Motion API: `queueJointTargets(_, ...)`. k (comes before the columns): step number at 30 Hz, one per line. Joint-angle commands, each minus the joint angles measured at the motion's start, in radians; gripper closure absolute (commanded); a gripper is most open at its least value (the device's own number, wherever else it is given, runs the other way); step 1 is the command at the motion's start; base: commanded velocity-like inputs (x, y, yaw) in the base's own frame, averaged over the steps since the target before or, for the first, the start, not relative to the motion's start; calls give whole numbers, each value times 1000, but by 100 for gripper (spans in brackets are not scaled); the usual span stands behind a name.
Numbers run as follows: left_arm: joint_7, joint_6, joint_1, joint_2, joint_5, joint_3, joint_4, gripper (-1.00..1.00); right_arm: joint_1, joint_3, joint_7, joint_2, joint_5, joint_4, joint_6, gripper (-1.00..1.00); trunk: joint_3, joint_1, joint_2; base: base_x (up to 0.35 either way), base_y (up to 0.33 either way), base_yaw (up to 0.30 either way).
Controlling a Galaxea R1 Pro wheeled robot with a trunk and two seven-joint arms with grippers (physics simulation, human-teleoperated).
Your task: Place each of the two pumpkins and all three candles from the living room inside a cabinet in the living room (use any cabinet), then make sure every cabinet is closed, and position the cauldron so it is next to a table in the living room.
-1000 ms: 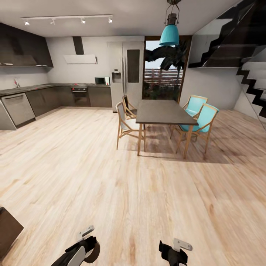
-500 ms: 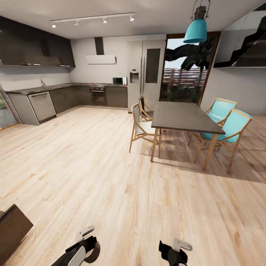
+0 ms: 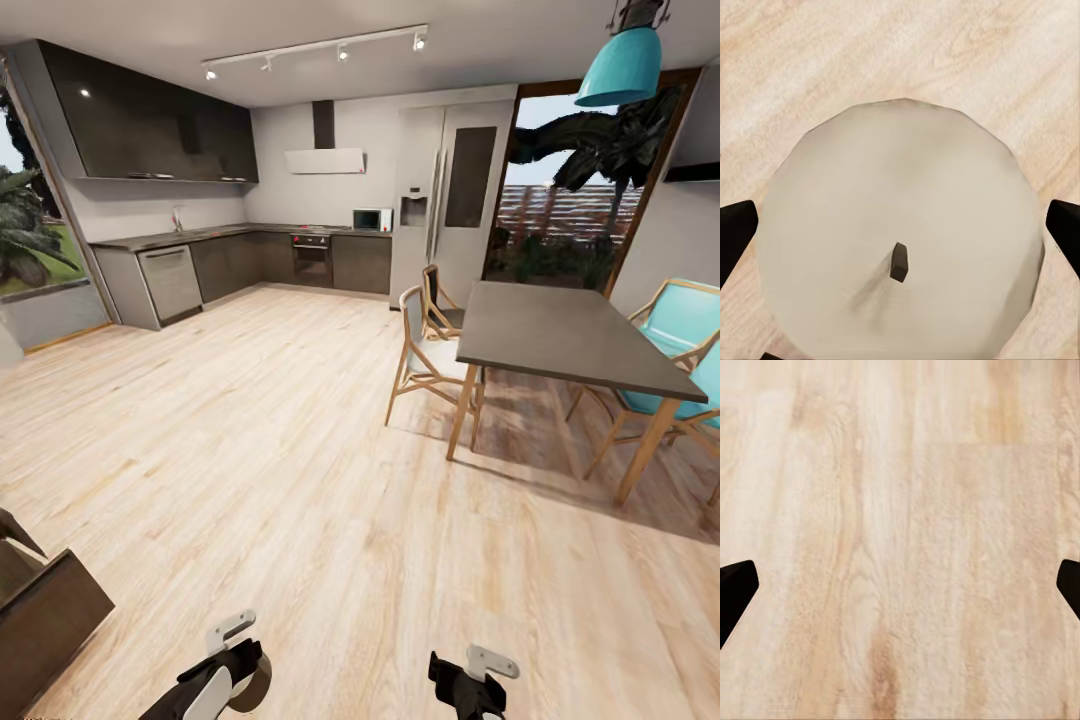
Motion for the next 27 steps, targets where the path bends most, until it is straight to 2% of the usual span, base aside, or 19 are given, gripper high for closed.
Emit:
queueJointTargets(1, 7, 4, 0, 0, 3, -5, -2, 100, -1, 5, -6, -1, -8, -1, -5, -100, -1, 1, 0, 331, -104, 288)
queueJointTargets(12, 7, 2, -1, 2, 0, -5, -2, 100, -1, 5, -7, 0, -3, -2, -5, -100, -1, 1, 0, 268, -79, 289)
queueJointTargets(23, 8, -27, -1, 2, 5, -5, -3, 100, -1, 6, -7, 0, -3, -1, -5, -100, -1, 1, 0, 23, -2, 290)
queueJointTargets(27, 9, -26, -1, 1, 6, -4, -4, 100, -1, 6, -7, 0, -3, -1, -5, -100, 12, -15, 28, 0, 0, 289)
